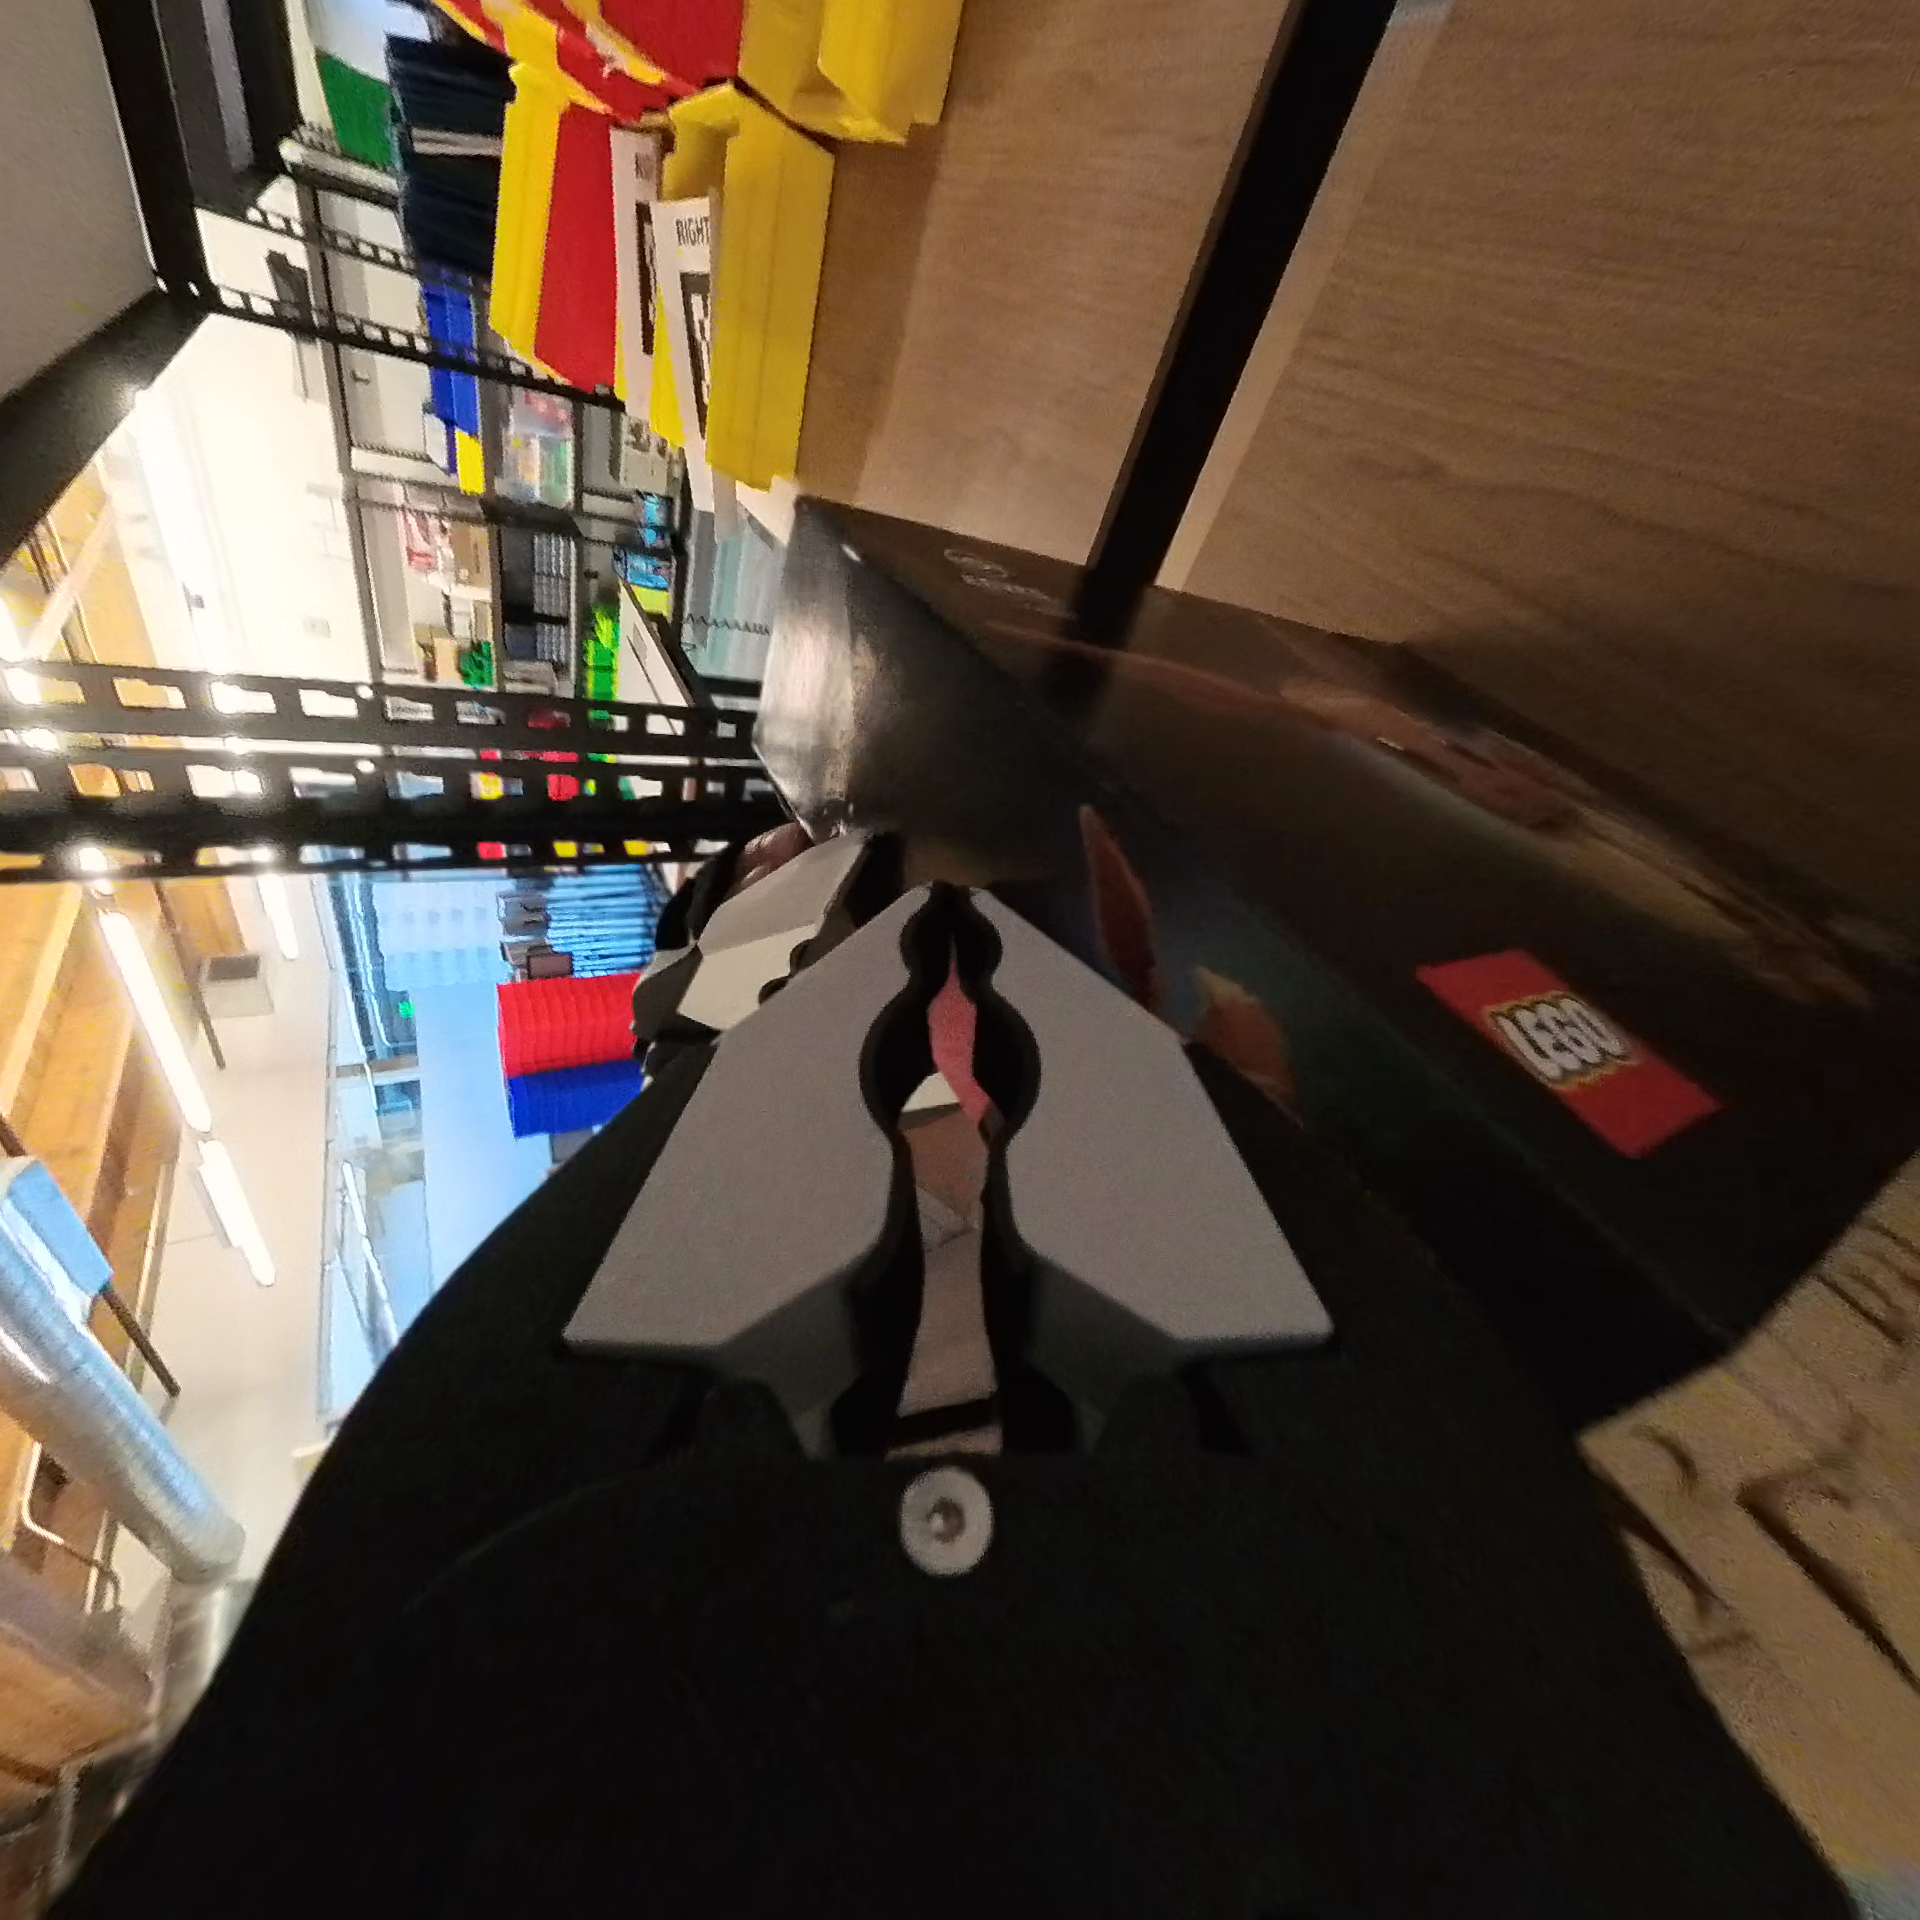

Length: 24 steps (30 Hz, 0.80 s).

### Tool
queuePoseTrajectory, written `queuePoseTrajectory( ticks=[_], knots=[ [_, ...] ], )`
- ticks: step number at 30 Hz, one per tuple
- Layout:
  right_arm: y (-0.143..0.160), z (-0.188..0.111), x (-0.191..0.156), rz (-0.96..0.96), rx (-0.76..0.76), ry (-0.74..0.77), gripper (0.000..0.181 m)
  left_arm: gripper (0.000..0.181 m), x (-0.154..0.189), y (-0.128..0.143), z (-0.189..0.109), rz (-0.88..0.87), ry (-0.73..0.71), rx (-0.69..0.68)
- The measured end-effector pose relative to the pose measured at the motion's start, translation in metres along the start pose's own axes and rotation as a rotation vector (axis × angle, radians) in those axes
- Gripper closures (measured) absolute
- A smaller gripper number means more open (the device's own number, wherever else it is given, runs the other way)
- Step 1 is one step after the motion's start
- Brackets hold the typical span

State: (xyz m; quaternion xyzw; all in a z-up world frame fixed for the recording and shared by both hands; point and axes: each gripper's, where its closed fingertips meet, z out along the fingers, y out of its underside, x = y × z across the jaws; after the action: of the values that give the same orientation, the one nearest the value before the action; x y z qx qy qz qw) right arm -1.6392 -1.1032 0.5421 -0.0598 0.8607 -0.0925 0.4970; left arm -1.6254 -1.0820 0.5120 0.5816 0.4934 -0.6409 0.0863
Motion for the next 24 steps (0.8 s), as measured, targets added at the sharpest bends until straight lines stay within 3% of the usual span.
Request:
queuePoseTrajectory(
  ticks=[1, 5, 7, 10, 12, 14, 17, 19, 22, 24],
  knots=[
    [0.0, -0.003, 0.001, 0.005, 0.018, -0.006, 0.181, 0.107, 0.0, 0.0, 0.0, 0.001, 0.002, 0.002],
    [0.015, -0.006, -0.016, -0.082, 0.059, -0.101, 0.181, 0.109, -0.001, 0.0, 0.0, -0.001, 0.016, 0.011],
    [0.031, -0.001, -0.007, -0.151, 0.019, -0.038, 0.181, 0.11, -0.001, 0.0, 0.0, 0.002, 0.02, 0.016],
    [0.029, -0.007, -0.011, -0.288, 0.087, 0.005, 0.181, 0.108, -0.001, 0.0, 0.0, 0.004, 0.024, 0.022],
    [0.035, -0.012, -0.03, -0.555, 0.148, 0.0, 0.181, 0.108, 0.0, 0.0, 0.0, 0.009, 0.021, 0.028],
    [0.065, -0.011, -0.037, -0.895, 0.138, 0.05, 0.181, 0.109, 0.0, 0.0, -0.001, 0.007, 0.016, 0.037],
    [0.088, 0.0, -0.002, -1.331, 0.162, 0.322, 0.181, 0.108, 0.0, 0.0, -0.001, 0.006, 0.009, 0.044],
    [0.087, 0.015, 0.022, -1.393, 0.154, 0.421, 0.181, 0.108, 0.0, 0.0, -0.001, 0.003, 0.01, 0.043],
    [0.057, 0.022, 0.029, -1.362, 0.281, 0.464, 0.181, 0.111, 0.0, 0.0, -0.001, 0.001, 0.017, 0.037],
    [0.056, 0.021, 0.02, -1.325, 0.326, 0.423, 0.181, 0.111, 0.0, 0.0, 0.0, 0.001, 0.013, 0.03]
  ],
)
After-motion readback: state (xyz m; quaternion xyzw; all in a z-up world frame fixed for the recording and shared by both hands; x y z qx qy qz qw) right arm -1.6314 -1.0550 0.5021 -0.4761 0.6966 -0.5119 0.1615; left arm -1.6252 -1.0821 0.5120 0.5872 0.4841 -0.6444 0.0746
